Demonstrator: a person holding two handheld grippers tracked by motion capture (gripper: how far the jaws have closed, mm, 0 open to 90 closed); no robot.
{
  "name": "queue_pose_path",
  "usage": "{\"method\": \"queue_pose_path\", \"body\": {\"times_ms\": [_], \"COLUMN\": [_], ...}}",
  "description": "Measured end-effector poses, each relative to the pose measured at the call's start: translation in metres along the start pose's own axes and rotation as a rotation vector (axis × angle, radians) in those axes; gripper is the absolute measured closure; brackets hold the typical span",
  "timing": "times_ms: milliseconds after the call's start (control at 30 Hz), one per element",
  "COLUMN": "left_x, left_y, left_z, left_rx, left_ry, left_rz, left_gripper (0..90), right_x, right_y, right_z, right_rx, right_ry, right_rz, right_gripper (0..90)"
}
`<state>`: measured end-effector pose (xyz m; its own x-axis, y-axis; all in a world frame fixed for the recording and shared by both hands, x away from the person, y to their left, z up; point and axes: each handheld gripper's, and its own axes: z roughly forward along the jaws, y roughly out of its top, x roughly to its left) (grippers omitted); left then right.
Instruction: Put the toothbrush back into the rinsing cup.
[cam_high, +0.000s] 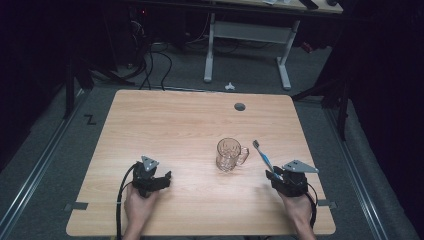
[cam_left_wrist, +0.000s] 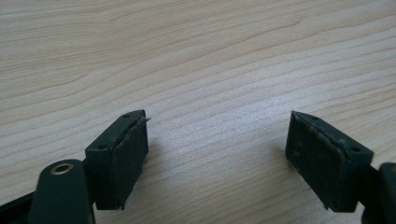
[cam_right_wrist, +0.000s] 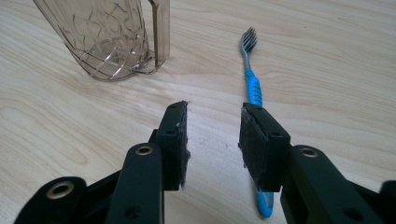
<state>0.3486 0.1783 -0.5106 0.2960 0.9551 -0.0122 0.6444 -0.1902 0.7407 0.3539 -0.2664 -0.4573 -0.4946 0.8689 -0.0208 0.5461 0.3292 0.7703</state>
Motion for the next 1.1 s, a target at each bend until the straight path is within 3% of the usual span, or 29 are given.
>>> {"method": "queue_pose_path", "body": {"times_ms": [267, 367, 833, 1100], "left_x": [0.000, 0.000, 0.000, 0.000], "left_y": [0.000, 0.000, 0.000, 0.000], "left_z": [0.000, 0.000, 0.000, 0.000], "left_rx": [0.000, 0.000, 0.000, 0.000], "left_ry": [0.000, 0.000, 0.001, 0.000], "left_rz": [0.000, 0.000, 0.000, 0.000], "left_gripper": [21.7, 21.7, 21.8, 21.7], "right_x": [-0.006, -0.011, -0.025, -0.028], "right_y": [0.009, 0.014, 0.018, 0.033], "right_z": [0.002, 0.003, 0.015, 0.020], "right_rx": [-0.005, -0.012, 0.009, 0.024], "right_ry": [0.002, 0.030, 0.034, 0.027], "right_rz": [0.004, 0.030, 0.080, 0.058], "right_gripper": [62.5, 62.5, 62.6, 62.6]}}
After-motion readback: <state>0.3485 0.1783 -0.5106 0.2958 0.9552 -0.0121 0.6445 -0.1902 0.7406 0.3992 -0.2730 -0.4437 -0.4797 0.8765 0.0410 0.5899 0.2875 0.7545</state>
